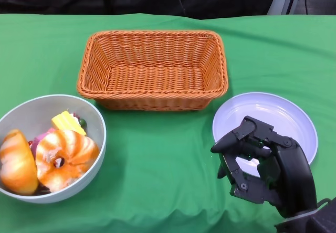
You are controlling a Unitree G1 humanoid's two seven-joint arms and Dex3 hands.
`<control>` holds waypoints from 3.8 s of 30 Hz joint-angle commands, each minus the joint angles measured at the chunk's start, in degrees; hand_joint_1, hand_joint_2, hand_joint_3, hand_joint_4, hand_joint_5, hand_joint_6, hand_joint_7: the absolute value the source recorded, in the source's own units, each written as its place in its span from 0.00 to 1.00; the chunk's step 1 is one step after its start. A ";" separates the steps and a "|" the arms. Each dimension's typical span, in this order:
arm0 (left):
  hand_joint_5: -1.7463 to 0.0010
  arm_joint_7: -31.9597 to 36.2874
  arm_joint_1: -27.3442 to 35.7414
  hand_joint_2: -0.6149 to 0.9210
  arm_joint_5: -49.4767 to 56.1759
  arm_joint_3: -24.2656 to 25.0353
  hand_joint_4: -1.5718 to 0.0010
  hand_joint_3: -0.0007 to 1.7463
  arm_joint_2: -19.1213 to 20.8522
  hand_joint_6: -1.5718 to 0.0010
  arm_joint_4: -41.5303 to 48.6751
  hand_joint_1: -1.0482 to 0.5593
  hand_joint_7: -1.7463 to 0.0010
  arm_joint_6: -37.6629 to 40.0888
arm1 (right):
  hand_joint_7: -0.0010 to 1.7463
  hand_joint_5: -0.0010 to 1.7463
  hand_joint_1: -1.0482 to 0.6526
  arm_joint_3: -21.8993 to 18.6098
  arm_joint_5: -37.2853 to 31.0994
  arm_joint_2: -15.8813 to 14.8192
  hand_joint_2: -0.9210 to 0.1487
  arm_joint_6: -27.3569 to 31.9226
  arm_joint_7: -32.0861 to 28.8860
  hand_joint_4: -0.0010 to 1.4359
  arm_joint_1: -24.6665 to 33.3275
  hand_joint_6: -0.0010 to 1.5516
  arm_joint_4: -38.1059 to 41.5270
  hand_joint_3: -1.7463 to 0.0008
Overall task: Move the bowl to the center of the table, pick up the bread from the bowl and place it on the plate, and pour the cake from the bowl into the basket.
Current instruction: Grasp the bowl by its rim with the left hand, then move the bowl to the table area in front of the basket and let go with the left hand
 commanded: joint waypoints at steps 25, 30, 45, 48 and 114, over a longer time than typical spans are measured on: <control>0.99 -12.02 -1.92 1.00 -1.90 -5.40 0.86 0.31 -1.01 0.93 0.37 0.28 1.00 3.16 | 0.66 0.87 0.54 0.19 -0.80 1.13 0.37 -3.06 -1.26 0.59 -1.27 0.50 2.90 0.41; 0.99 -11.17 -2.07 1.00 -1.14 -6.53 0.84 0.33 -1.59 0.93 -0.23 0.28 1.00 3.49 | 0.67 0.87 0.54 0.29 -0.69 1.45 0.39 -3.42 -1.13 0.59 -1.42 0.50 3.40 0.38; 0.97 -14.30 0.34 1.00 -1.70 -7.46 0.78 0.33 -2.91 0.90 -9.13 0.30 0.99 5.75 | 0.66 0.87 0.54 0.30 -1.31 1.71 0.40 -3.53 -1.62 0.58 -1.26 0.51 3.27 0.37; 0.99 -16.82 1.43 1.00 -1.87 -8.04 0.80 0.35 -2.76 0.92 -12.39 0.30 1.00 5.61 | 0.66 0.86 0.54 0.32 -1.52 1.73 0.40 -3.35 -1.82 0.58 -1.30 0.51 3.16 0.36; 0.99 -9.34 8.21 1.00 -5.50 -6.13 0.78 0.33 -10.33 0.90 -29.80 0.29 0.99 13.63 | 0.66 0.85 0.55 1.34 -2.58 2.16 0.43 -5.76 -3.62 0.60 -1.90 0.52 5.05 0.35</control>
